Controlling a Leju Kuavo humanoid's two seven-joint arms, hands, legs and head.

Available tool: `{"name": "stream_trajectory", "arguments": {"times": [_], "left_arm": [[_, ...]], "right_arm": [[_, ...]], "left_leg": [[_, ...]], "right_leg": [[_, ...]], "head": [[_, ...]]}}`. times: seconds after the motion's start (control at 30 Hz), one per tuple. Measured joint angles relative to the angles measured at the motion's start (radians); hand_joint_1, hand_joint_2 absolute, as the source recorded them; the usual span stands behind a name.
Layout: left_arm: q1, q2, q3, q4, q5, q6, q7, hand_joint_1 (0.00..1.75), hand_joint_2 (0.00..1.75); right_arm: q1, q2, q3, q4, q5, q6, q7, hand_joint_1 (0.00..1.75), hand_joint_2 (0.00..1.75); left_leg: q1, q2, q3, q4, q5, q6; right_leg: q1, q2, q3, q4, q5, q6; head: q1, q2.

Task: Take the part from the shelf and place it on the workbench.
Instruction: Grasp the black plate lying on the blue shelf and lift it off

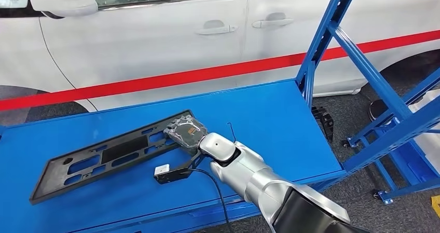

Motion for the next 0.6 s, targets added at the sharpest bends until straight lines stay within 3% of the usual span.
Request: {"name": "stream_trajectory", "arguments": {"times": [0.2, 0.6], "left_arm": [[-0.003, 0.001, 0.0, 0.0, 0.001, 0.009, -0.005, 0.0, 0.0], [-0.004, 0.008, 0.004, 0.0, 0.031, 0.035, -0.029, 0.0, 0.0]], "right_arm": [[-0.012, -0.001, -0.023, -0.035, -0.062, -0.016, -0.029, 1.75, 1.75], [-0.121, -0.018, -0.114, -0.079, -0.184, -0.066, -0.032, 1.75, 1.75]], "left_leg": [[-0.004, 0.0, 0.002, 0.0, -0.004, 0.006], [-0.006, 0.0, 0.003, 0.0, -0.002, 0.008]], "right_leg": [[-0.003, 0.0, 0.004, -0.006, 0.0, 0.007], [-0.003, -0.001, 0.005, -0.006, 0.001, 0.01]], "head": [[0.0, 0.0], [0.0, 0.0]]}}
